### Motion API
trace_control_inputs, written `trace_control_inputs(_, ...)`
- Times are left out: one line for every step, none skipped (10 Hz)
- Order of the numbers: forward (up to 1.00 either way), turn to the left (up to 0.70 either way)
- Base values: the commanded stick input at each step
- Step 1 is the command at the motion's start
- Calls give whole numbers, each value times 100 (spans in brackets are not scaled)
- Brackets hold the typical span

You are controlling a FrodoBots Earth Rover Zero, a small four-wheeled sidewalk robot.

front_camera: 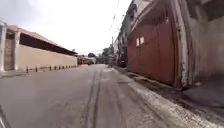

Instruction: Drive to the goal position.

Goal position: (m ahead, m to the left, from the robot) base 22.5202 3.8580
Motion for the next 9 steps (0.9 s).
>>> trace_control_inputs(70,5)
trace_control_inputs(70,5)
trace_control_inputs(70,5)
trace_control_inputs(70,5)
trace_control_inputs(70,5)
trace_control_inputs(70,5)
trace_control_inputs(70,5)
trace_control_inputs(70,5)
trace_control_inputs(70,5)
